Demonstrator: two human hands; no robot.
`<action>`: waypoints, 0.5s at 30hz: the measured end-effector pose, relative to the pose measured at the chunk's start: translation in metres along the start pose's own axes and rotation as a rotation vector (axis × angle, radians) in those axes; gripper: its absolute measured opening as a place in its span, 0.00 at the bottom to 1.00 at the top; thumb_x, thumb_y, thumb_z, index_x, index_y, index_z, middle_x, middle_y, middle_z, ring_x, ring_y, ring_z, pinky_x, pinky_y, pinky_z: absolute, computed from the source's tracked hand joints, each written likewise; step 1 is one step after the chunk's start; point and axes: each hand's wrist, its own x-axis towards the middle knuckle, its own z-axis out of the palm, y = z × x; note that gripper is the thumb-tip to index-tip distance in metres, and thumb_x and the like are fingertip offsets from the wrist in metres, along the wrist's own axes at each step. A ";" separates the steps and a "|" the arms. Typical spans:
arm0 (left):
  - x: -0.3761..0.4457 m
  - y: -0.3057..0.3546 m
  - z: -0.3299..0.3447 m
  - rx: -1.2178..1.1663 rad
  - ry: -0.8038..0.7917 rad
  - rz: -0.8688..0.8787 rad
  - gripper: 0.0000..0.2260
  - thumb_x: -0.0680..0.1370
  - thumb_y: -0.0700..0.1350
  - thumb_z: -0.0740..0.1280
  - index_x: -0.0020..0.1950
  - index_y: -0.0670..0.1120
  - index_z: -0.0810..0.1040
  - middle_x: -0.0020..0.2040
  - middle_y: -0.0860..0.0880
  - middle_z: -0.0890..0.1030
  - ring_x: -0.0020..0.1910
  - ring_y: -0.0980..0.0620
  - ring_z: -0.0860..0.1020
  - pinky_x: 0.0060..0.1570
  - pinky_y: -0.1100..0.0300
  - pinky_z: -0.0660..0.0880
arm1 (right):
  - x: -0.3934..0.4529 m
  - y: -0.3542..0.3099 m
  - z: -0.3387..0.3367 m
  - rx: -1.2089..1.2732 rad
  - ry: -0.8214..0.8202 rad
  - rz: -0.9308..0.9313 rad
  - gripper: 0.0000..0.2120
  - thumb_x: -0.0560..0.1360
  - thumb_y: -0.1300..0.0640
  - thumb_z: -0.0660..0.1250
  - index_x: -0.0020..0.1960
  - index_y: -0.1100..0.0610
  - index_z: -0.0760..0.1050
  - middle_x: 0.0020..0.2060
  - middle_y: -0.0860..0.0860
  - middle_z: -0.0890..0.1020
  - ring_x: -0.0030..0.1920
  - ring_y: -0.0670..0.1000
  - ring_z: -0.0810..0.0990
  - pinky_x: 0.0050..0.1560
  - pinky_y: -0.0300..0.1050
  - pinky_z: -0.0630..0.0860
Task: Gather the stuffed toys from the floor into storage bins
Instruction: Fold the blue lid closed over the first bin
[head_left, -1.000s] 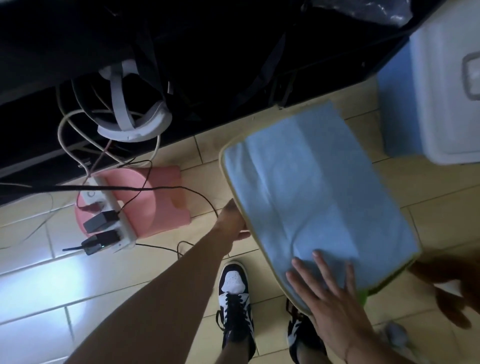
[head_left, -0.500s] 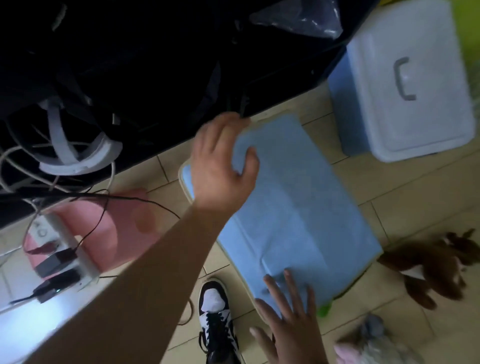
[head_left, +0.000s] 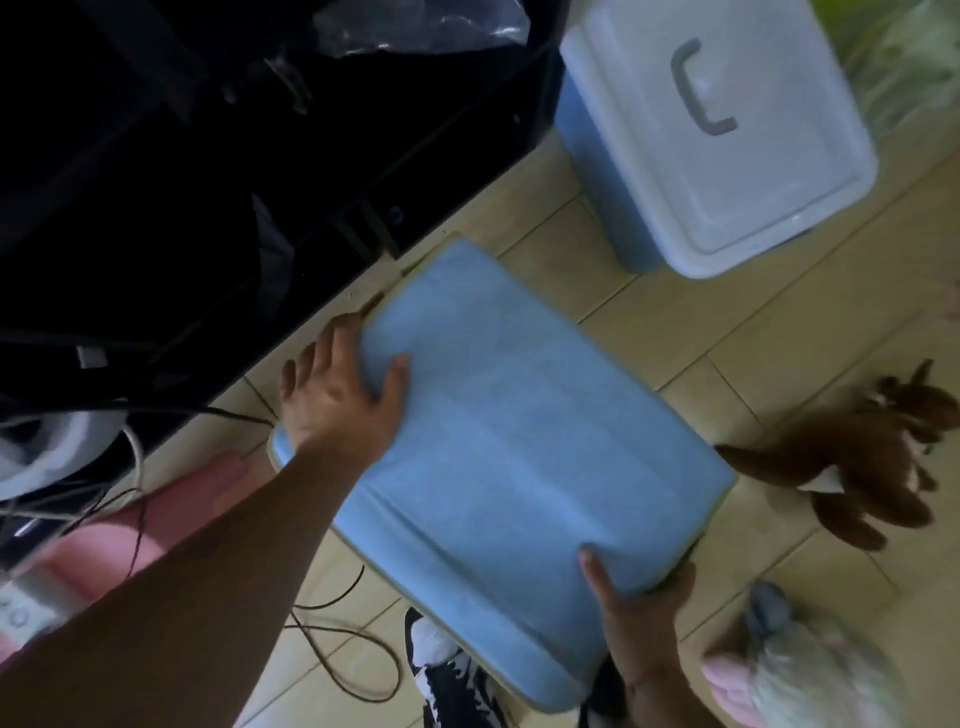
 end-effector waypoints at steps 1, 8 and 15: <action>-0.001 0.000 0.003 -0.020 -0.015 -0.002 0.30 0.74 0.64 0.53 0.70 0.48 0.65 0.65 0.44 0.74 0.63 0.38 0.73 0.66 0.44 0.66 | 0.006 0.004 0.002 -0.016 0.006 -0.006 0.67 0.53 0.48 0.82 0.80 0.63 0.46 0.75 0.59 0.65 0.70 0.56 0.71 0.69 0.49 0.68; 0.006 -0.014 0.048 0.045 0.083 -0.028 0.34 0.75 0.62 0.53 0.76 0.44 0.59 0.67 0.38 0.72 0.59 0.33 0.75 0.56 0.40 0.71 | 0.042 0.015 0.027 -0.030 -0.039 -0.071 0.52 0.55 0.51 0.84 0.70 0.66 0.60 0.59 0.56 0.74 0.61 0.58 0.77 0.59 0.46 0.70; 0.018 -0.007 0.024 0.019 -0.041 -0.196 0.32 0.70 0.69 0.52 0.66 0.50 0.68 0.58 0.38 0.78 0.55 0.33 0.77 0.52 0.42 0.73 | 0.014 0.011 0.016 0.004 0.025 -0.067 0.38 0.64 0.58 0.83 0.65 0.66 0.66 0.54 0.54 0.75 0.57 0.57 0.79 0.54 0.46 0.71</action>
